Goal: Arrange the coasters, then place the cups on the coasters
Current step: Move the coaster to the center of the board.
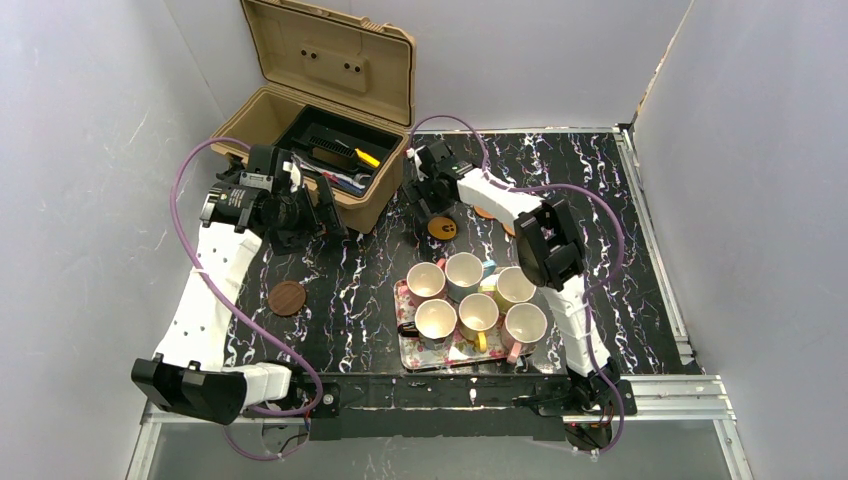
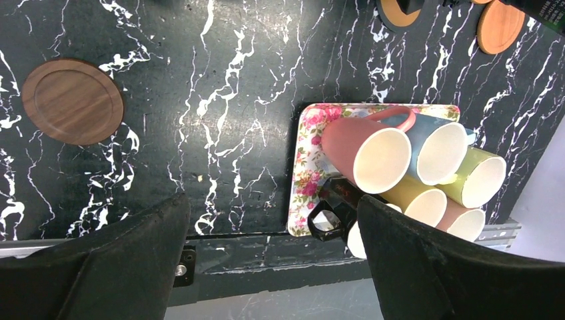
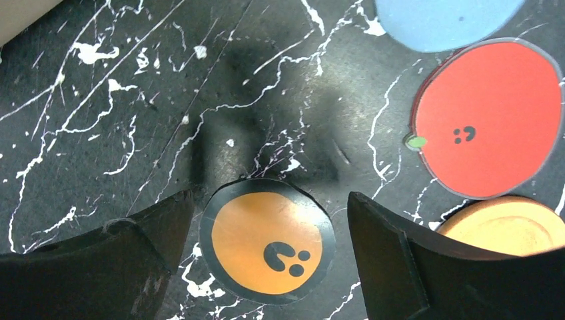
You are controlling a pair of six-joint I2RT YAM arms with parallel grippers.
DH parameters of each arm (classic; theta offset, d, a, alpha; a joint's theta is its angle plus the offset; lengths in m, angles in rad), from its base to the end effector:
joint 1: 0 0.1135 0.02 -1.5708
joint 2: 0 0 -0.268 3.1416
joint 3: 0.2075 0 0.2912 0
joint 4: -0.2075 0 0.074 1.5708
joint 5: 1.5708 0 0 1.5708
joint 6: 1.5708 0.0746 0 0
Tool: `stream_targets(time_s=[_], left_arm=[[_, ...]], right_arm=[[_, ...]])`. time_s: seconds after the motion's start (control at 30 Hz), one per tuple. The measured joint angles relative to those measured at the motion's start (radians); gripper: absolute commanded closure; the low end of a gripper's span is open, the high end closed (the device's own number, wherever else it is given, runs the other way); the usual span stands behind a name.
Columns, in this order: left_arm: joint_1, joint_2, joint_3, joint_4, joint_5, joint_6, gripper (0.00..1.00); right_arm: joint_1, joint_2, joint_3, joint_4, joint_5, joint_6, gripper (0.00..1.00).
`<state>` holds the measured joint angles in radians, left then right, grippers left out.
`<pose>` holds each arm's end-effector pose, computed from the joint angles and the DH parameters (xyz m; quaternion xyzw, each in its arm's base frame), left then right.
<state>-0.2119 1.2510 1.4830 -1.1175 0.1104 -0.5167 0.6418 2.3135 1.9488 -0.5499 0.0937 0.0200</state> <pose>0.2848 -0.0697 0.3771 -0.1244 0.9323 -0.1681 0.2949 0.4682 0.3412 0.1479 -0.2749 0.9049 0.0626 0.3188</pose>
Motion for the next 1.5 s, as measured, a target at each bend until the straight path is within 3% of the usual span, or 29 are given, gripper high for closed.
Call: stream_targets(time_s=[0.63, 1.5], left_arm=[[0.012, -0.016, -0.001, -0.016, -0.002, 0.019, 0.04], [0.016, -0.050, -0.003, -0.016, -0.002, 0.010, 0.04]], right_arm=[[0.037, 0.027, -0.020, 0.016, -0.030, -0.054, 0.09], [0.037, -0.146, -0.286, 0.029, 0.012, -0.074, 0.14]])
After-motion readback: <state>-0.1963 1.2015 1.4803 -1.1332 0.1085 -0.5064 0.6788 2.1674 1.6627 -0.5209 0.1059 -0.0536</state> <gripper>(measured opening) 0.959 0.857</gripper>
